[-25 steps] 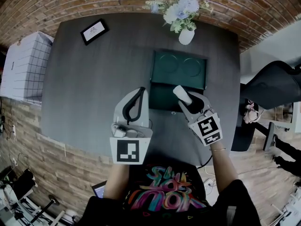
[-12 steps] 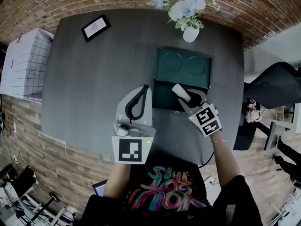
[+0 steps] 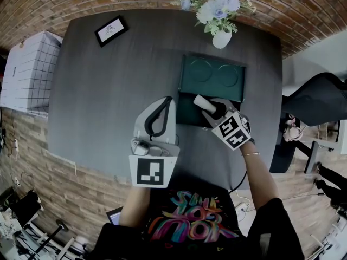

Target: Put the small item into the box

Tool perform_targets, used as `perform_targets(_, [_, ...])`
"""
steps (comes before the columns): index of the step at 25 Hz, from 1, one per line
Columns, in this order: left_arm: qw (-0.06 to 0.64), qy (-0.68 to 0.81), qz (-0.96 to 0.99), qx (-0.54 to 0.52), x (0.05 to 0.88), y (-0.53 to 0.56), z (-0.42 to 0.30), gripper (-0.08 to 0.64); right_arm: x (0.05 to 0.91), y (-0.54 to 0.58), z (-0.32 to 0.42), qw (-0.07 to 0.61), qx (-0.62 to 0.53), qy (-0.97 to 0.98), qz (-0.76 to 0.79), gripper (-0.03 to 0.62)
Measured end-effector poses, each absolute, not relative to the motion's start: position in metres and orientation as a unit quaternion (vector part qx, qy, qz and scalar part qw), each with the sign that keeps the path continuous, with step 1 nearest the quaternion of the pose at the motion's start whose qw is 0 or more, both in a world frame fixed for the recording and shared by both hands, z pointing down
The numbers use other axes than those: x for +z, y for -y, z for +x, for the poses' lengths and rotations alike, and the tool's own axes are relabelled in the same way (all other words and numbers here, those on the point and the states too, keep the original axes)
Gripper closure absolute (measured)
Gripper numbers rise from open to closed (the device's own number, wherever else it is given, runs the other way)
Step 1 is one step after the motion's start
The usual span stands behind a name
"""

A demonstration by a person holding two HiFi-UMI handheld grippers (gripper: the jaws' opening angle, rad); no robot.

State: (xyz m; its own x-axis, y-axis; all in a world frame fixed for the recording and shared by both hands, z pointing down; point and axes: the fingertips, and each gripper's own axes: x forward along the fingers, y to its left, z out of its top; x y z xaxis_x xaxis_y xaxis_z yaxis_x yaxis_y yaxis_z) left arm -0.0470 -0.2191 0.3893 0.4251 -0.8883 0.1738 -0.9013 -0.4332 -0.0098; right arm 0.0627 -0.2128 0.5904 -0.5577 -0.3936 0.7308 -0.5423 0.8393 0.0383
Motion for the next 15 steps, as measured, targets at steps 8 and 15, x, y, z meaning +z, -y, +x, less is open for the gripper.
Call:
perform_targets(8, [0.050,0.538,0.838,0.077,0.394,0.221,-0.051,0.558,0.608,0.208,0.053,0.430,0.102,0.870,0.219,0.449])
perform_targets(15, [0.047,0.538,0.838,0.076,0.394,0.221,-0.051,0.558,0.623,0.203,0.057,0.459,0.139,0.854,0.202,0.446])
